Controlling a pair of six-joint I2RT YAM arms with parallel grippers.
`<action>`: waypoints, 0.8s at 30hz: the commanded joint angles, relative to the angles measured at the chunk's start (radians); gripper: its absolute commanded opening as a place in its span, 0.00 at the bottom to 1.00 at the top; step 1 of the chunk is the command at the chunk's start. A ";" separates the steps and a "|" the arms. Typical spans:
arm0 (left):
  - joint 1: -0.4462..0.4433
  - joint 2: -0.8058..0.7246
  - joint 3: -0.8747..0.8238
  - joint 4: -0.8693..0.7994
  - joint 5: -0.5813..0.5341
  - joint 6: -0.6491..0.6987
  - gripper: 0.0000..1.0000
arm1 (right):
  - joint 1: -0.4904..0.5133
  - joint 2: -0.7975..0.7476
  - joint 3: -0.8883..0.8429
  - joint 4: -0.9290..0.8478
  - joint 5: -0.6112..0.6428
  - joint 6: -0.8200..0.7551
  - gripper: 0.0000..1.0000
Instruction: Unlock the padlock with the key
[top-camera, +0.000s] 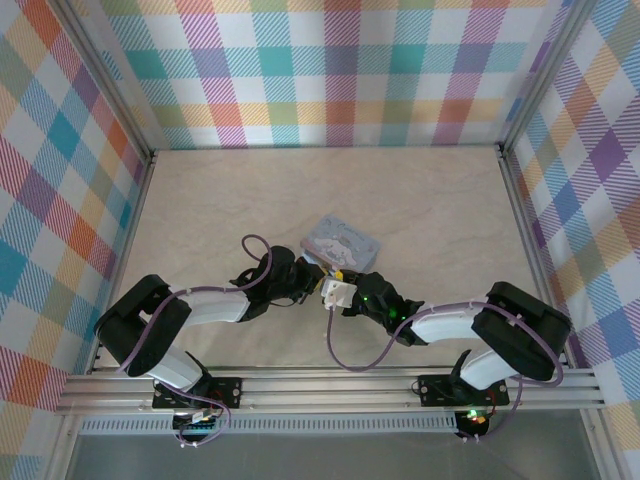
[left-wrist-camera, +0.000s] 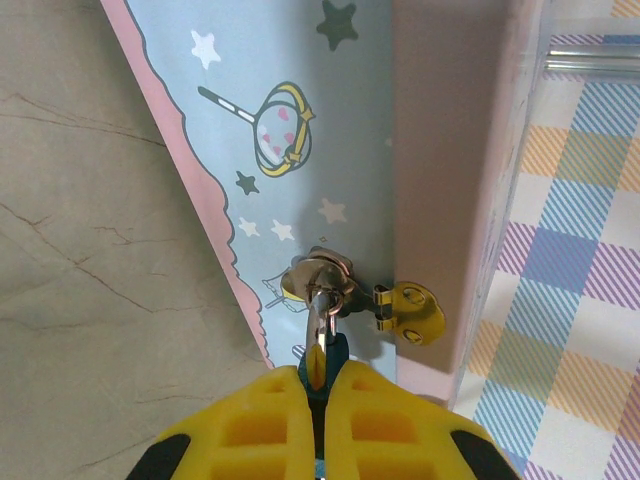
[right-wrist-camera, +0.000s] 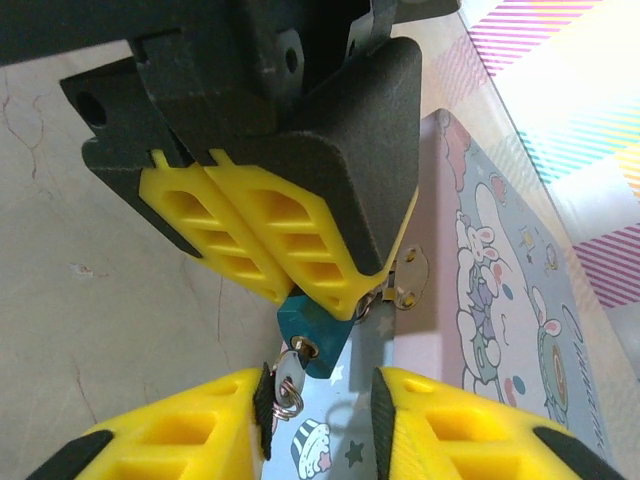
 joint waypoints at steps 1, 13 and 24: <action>0.010 -0.014 0.029 0.019 0.014 0.005 0.00 | 0.007 -0.015 -0.018 0.038 -0.012 -0.028 0.36; 0.010 0.007 0.035 0.024 0.017 0.002 0.01 | 0.020 -0.060 -0.016 -0.036 -0.048 -0.016 0.36; 0.011 0.007 0.035 0.028 0.022 0.002 0.00 | 0.025 0.033 -0.001 0.043 0.003 -0.046 0.32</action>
